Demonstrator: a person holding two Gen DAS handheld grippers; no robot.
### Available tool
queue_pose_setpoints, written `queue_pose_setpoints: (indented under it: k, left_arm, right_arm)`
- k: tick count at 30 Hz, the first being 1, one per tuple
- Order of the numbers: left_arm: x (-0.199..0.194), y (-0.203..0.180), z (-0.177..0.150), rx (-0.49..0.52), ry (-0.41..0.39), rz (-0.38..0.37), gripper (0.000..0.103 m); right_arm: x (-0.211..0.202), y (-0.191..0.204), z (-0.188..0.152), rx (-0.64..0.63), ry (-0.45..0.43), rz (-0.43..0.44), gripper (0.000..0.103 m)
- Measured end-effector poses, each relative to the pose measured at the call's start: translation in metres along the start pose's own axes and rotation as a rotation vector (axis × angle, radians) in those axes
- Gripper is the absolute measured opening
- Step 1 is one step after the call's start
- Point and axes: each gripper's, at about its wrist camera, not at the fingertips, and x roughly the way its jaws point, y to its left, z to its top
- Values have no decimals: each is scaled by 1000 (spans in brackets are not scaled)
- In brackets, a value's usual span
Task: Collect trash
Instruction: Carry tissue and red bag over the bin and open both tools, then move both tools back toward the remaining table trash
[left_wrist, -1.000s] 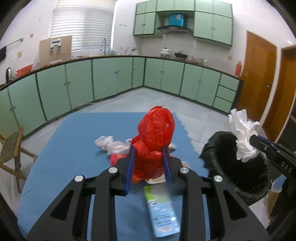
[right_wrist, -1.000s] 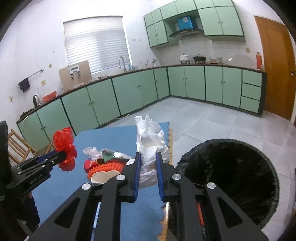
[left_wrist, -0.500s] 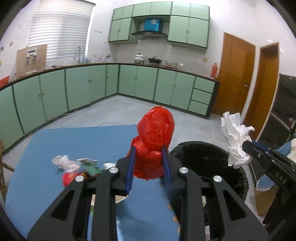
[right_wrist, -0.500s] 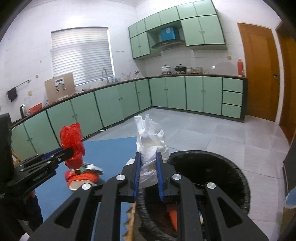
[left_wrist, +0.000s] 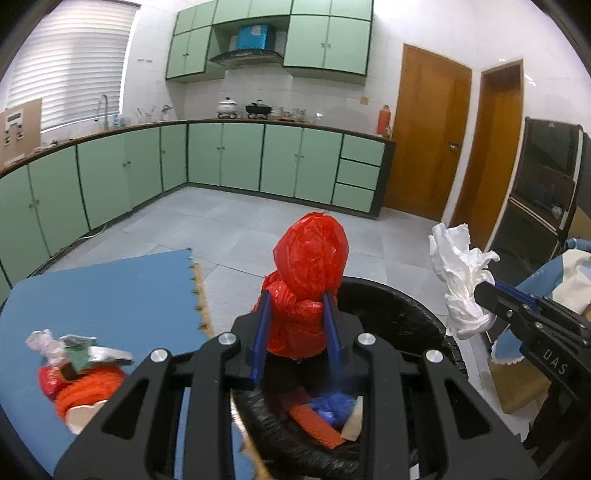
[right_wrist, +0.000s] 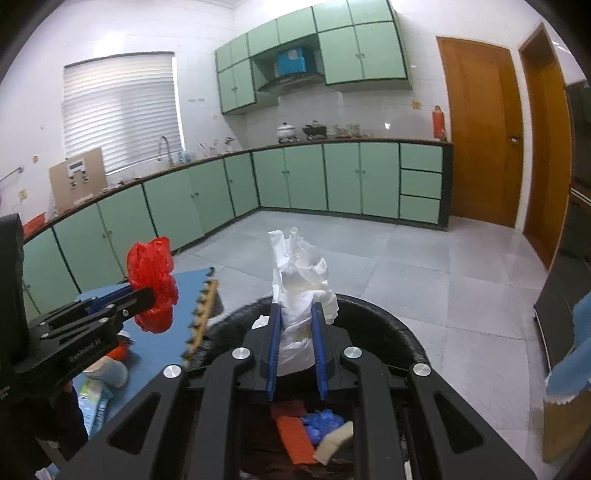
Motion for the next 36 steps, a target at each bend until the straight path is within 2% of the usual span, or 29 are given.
queue_pose_setpoints:
  k: [10, 19, 20, 23, 28, 30, 31, 32, 34, 36]
  left_arm:
    - [55, -23, -10, 33, 68, -17, 26]
    - [83, -30, -20, 48, 114, -23, 26]
    - [86, -31, -20, 49, 119, -30, 27]
    - [89, -30, -19, 36, 126, -35, 39]
    - [88, -23, -17, 23, 126, -31, 53]
    - [82, -18, -15, 20, 116, -16, 61]
    - [76, -13, -15, 16, 107, -7, 65]
    - [72, -10, -14, 14, 102, 0, 67]
    - [62, -3, -13, 8, 89, 17, 80]
    - [49, 5, -12, -1, 74, 32, 82]
  right_arm:
    - [33, -37, -18, 19, 70, -38, 16]
    - [58, -59, -24, 32, 103, -50, 17]
    - [60, -59, -23, 32, 106, -50, 22]
    - [66, -62, -25, 32, 123, -62, 25]
    - [66, -68, -27, 54, 122, -84, 48]
    - [62, -68, -27, 62, 112, -100, 85]
    - [59, -66, -26, 68, 102, -110, 91]
    - [55, -64, -25, 77, 92, -112, 96]
    - [49, -62, -24, 95, 82, -95, 96]
    - [43, -57, -23, 105, 70, -86, 97]
